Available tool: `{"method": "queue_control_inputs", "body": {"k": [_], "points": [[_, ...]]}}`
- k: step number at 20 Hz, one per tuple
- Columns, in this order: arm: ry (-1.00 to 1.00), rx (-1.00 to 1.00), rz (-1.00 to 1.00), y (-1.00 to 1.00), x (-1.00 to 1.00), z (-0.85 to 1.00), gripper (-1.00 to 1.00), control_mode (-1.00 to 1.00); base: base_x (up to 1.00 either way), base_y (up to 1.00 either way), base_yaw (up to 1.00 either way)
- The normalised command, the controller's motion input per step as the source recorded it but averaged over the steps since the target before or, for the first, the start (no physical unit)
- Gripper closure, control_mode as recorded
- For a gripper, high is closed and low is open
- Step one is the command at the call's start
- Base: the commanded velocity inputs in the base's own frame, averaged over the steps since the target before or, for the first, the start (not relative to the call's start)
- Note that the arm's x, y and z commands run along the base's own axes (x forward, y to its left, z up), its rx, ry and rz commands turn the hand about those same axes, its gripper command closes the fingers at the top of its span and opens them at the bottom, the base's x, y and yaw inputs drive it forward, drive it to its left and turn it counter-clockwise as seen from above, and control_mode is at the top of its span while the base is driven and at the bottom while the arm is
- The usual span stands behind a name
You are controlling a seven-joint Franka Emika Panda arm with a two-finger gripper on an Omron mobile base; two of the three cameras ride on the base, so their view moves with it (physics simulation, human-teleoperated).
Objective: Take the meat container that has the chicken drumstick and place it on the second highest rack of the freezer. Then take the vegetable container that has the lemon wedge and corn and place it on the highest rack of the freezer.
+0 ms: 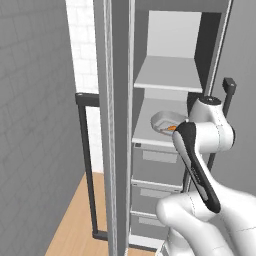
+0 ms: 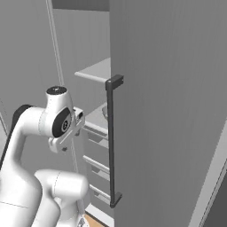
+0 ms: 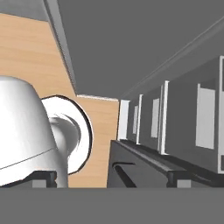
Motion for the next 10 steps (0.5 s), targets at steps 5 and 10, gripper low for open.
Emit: {"method": "queue_control_inputs", "body": {"k": [5, 10], "points": [[-0.01, 0.00, 0.00, 0.04, -0.03, 0.00, -1.00, -1.00, 0.00, 0.00, 0.00], [0.00, 0.00, 0.00, 0.00, 0.00, 0.00, -1.00, -1.00, 0.00, 0.00, 0.00]]}}
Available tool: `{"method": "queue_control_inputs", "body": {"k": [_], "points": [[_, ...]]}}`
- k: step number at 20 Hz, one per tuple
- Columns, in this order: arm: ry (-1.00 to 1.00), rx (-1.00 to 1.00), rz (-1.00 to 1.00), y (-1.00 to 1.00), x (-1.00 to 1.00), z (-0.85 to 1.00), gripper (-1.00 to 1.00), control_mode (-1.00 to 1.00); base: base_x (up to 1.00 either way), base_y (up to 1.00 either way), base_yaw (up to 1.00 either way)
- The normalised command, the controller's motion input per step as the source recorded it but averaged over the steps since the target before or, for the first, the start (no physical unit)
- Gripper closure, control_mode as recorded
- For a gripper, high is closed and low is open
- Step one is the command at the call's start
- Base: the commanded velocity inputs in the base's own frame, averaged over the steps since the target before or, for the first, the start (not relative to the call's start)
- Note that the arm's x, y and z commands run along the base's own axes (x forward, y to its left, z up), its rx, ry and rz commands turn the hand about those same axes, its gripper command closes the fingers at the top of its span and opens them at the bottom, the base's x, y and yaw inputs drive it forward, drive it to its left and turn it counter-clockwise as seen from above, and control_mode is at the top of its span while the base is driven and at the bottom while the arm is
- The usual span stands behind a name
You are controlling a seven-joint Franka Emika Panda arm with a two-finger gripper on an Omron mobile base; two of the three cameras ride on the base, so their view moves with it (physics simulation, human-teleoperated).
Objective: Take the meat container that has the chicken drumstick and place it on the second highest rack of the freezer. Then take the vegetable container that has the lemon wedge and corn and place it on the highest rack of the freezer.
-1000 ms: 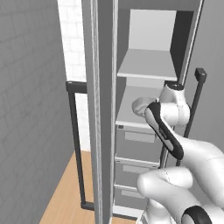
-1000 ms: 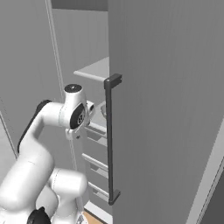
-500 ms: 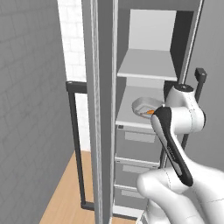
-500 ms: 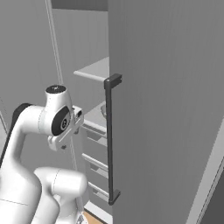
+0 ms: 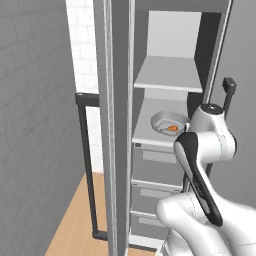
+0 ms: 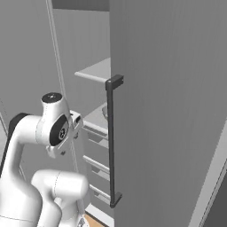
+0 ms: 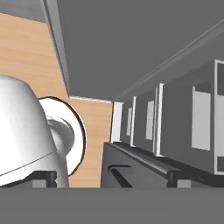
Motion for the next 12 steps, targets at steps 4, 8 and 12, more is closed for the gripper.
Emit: {"method": "queue_control_inputs", "body": {"k": [4, 8, 12], "points": [[-0.04, 0.00, 0.00, 0.00, -0.16, 0.00, -1.00, 1.00, -0.38, 0.02, -0.02], [0.00, 0.00, 0.00, 0.00, 0.00, 0.00, -1.00, 1.00, -0.95, 0.05, -0.14], [0.00, 0.00, 0.00, 0.00, 0.00, 0.00, -1.00, 1.00, -0.72, -0.36, -0.30]]}}
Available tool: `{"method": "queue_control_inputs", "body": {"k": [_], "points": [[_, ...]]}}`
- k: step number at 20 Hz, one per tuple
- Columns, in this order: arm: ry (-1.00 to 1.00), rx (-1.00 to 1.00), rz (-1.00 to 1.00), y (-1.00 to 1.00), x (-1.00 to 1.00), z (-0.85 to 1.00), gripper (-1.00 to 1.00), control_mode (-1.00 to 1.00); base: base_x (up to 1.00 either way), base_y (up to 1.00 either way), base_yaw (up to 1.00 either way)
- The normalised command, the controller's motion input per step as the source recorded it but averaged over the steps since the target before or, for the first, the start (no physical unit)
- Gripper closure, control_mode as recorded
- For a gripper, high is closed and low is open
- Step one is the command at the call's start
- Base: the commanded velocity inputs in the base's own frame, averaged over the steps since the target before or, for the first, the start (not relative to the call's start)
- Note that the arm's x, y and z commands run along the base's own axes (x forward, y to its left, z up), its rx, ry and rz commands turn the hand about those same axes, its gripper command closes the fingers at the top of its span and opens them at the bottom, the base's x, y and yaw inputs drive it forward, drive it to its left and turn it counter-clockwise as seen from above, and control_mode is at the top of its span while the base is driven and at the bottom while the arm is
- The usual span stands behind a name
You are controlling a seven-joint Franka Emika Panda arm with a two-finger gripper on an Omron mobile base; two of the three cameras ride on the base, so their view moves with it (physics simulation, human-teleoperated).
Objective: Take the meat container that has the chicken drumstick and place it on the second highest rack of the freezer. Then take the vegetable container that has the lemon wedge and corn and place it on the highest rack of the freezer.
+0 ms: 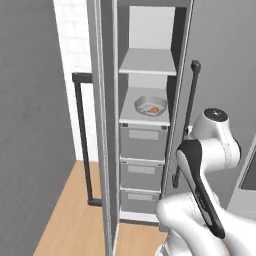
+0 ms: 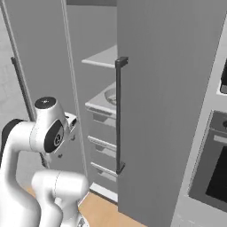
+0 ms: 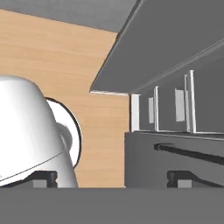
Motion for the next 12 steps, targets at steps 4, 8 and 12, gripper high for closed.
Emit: {"method": "queue_control_inputs", "body": {"k": [4, 8, 12], "points": [[0.00, 0.00, 0.00, 0.00, 0.00, 0.00, -1.00, 1.00, -0.05, -0.99, -0.33], [0.00, 0.00, 0.00, 0.00, 0.00, 0.00, -1.00, 1.00, 0.04, -1.00, -0.39], [0.00, 0.00, 0.00, 0.00, 0.00, 0.00, -1.00, 1.00, 0.06, -1.00, -0.34]]}}
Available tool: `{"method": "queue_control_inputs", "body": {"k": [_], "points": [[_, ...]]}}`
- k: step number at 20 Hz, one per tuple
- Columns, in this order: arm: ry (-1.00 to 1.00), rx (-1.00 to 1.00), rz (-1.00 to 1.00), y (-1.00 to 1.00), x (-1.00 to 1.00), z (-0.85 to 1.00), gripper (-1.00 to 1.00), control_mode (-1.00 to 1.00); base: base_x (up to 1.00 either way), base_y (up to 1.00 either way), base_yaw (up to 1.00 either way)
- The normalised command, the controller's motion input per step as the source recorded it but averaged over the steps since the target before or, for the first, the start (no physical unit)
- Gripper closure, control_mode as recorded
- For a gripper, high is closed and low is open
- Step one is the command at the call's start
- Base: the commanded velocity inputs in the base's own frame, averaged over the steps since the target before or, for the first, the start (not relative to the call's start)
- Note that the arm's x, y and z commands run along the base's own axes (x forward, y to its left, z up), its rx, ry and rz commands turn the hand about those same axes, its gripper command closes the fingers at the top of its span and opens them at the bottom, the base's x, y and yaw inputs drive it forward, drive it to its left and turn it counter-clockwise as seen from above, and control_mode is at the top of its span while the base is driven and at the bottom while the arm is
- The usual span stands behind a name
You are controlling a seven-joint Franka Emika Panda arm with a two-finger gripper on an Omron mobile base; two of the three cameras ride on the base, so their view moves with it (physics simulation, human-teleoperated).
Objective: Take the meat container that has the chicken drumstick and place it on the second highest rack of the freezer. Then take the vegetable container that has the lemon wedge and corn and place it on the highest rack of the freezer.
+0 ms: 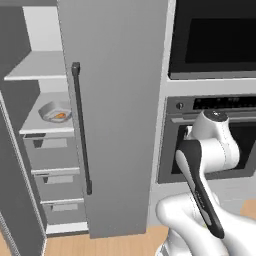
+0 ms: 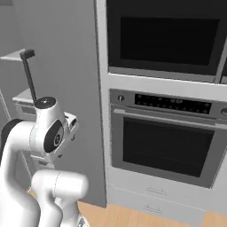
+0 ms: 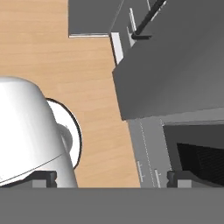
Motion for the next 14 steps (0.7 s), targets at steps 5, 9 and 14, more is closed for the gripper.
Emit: {"method": "queue_control_inputs", "body": {"k": [5, 9, 14], "points": [[0.00, 0.00, 0.00, 0.00, 0.00, 0.00, -1.00, 1.00, 0.39, -1.00, -0.16], [0.00, 0.00, 0.00, 0.00, 0.00, 0.00, -1.00, 1.00, 0.26, -1.00, -0.14], [0.00, 0.00, 0.00, 0.00, 0.00, 0.00, -1.00, 1.00, 0.05, -1.00, -0.12]]}}
